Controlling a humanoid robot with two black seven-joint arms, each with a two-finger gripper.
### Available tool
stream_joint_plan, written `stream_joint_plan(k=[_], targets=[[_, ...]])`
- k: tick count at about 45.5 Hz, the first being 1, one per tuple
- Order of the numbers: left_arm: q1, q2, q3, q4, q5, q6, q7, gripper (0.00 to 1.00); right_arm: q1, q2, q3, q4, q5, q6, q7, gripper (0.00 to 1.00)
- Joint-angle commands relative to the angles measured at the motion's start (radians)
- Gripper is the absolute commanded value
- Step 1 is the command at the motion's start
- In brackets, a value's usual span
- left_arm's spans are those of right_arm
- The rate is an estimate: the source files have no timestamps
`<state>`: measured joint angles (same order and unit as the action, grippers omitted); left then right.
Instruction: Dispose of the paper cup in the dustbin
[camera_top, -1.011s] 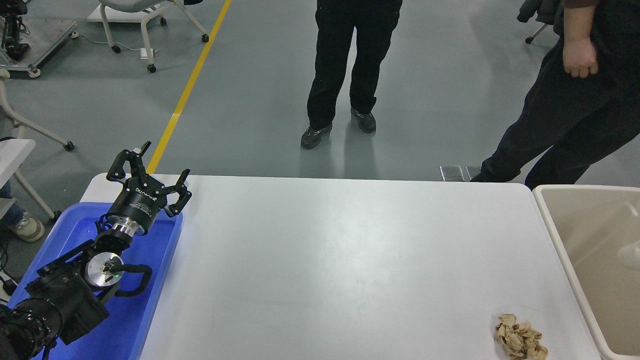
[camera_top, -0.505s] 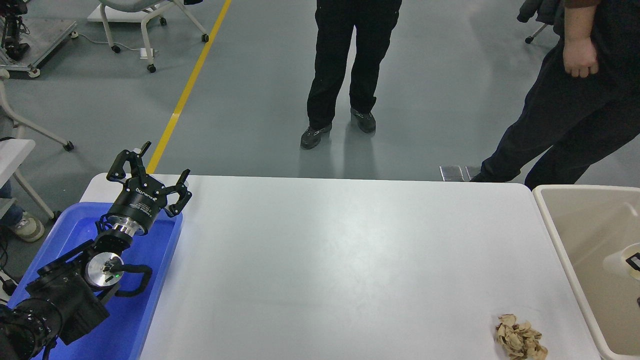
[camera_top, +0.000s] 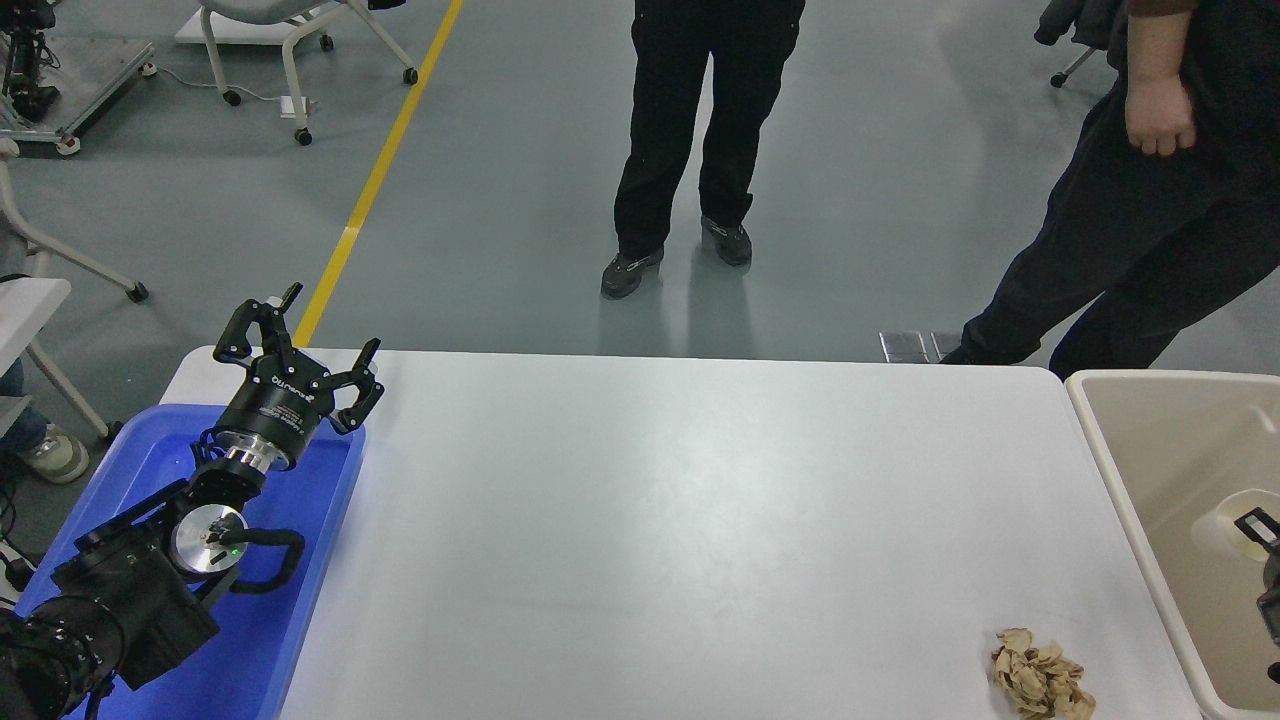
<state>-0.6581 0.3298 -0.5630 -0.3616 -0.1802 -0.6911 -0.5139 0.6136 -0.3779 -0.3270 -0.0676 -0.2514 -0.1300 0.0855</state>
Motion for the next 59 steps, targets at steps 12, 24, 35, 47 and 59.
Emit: stream_joint_plan(k=[12,24,35,47,59], targets=[[0.0,0.0,0.0,0.0,0.001,-0.001,0.0,1.0,0.072,-0.013,0.242,0.011,0.001,-0.007,0.002,0.99],[0.0,0.0,0.0,0.0,-0.001,0.001,0.0,1.0,0.167,-0.059,0.381,0.02,0.003,-0.008,0.008,0.99],[0.0,0.0,0.0,0.0,-0.001,-0.001,0.0,1.0,0.258,-0.223,0.589,0.302,0.003,-0.008,0.01,0.99],[0.0,0.0,0.0,0.0,0.001,-0.001,0.0,1.0,0.265,-0.3,1.071,0.561,0.001,-0.005,0.011,0.99],[0.0,0.0,0.0,0.0,-0.001,0.001,0.0,1.0,0.264,-0.312,1.266,0.73,0.001,0.033,0.037,0.99]])
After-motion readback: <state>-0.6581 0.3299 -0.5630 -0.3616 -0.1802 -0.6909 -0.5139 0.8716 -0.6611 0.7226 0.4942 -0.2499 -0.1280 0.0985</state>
